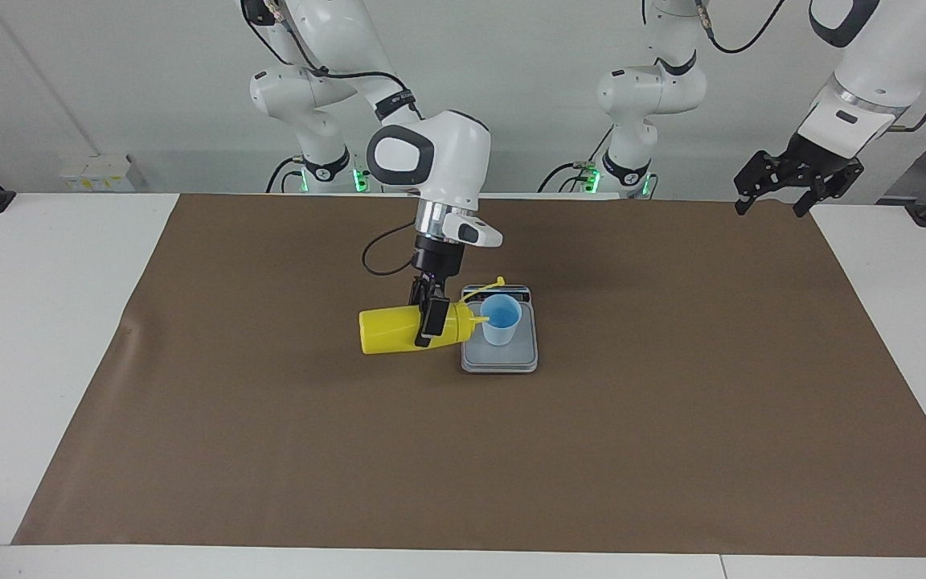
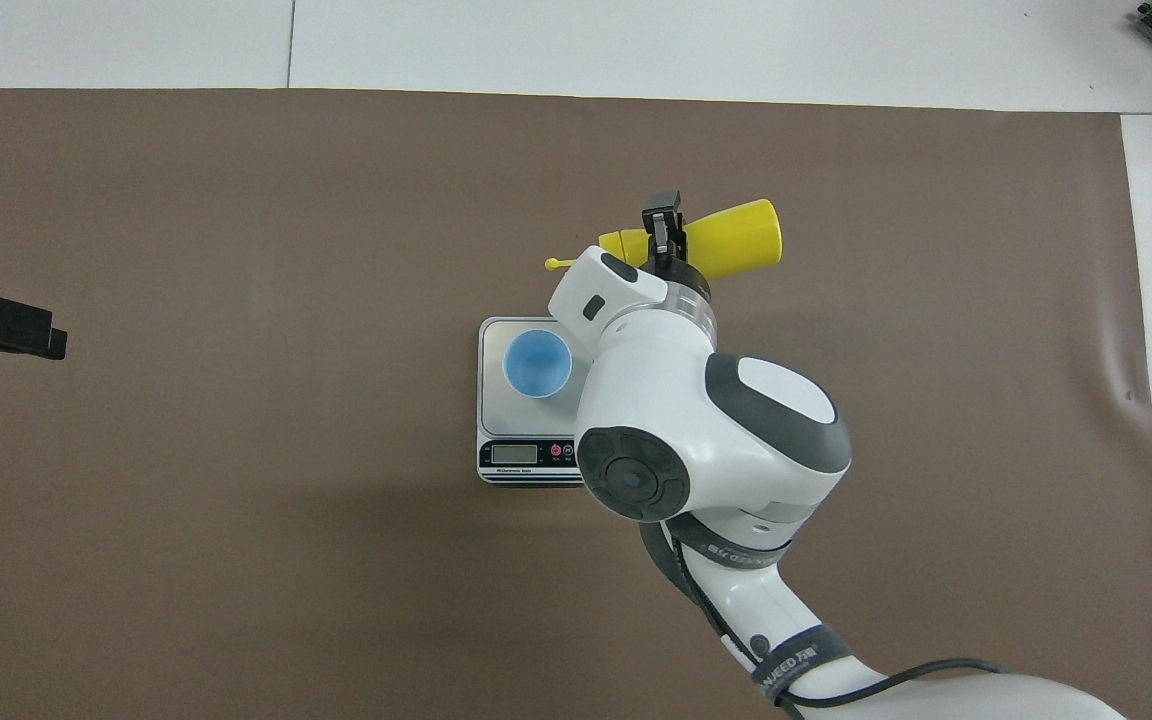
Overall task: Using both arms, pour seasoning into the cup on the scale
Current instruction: 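Tilt the bottle upright and carry it back with the right gripper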
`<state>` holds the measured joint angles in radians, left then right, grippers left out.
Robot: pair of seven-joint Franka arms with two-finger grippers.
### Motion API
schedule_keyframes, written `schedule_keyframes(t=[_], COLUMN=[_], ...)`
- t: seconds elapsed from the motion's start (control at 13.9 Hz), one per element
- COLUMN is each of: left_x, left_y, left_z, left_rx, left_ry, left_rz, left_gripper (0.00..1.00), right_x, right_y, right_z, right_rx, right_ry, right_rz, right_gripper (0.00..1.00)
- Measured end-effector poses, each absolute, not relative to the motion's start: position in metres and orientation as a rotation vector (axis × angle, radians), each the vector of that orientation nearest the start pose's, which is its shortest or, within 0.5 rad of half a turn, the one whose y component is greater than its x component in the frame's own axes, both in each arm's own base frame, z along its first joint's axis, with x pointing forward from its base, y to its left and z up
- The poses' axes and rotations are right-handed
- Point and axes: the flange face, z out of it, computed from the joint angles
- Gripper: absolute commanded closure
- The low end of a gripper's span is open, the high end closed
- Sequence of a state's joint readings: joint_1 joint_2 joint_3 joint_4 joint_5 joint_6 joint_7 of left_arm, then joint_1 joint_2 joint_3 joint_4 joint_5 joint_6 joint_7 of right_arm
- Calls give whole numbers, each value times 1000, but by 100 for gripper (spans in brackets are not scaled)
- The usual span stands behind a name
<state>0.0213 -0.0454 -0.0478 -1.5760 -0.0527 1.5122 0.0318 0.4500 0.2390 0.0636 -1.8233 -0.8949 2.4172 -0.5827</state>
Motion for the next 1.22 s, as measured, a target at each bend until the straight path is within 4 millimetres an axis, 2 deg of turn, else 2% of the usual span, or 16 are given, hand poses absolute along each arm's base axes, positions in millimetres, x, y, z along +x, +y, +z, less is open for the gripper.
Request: schedule_keyframes(t=[0.22,0.57,0.79,0.93,1.08,1.22], left_x=[534,534,534,534,534,534], left_y=[-21,-21,-21,-21,-21,-21], left_z=[642,642,642,642,642,642], left_rx=[-3190,-3190,-3191,-3190,-3190,-3191], left_ry=[97,97,97,97,97,97], left_rz=[29,29,29,29,29,29], left_gripper=[0,0,0,0,0,0], right_x=[581,599,613,622,630,635], right_y=[296,246,198,157,118,87], right_z=[460,486,502,510,512,508], right_rx=[1772,2046,2204,2317,2414,2487], right_ry=[1751,1638,1626,1622,1634,1611], right_rz=[443,518,562,617,704,809], right_gripper=[100,100,100,100,100,100])
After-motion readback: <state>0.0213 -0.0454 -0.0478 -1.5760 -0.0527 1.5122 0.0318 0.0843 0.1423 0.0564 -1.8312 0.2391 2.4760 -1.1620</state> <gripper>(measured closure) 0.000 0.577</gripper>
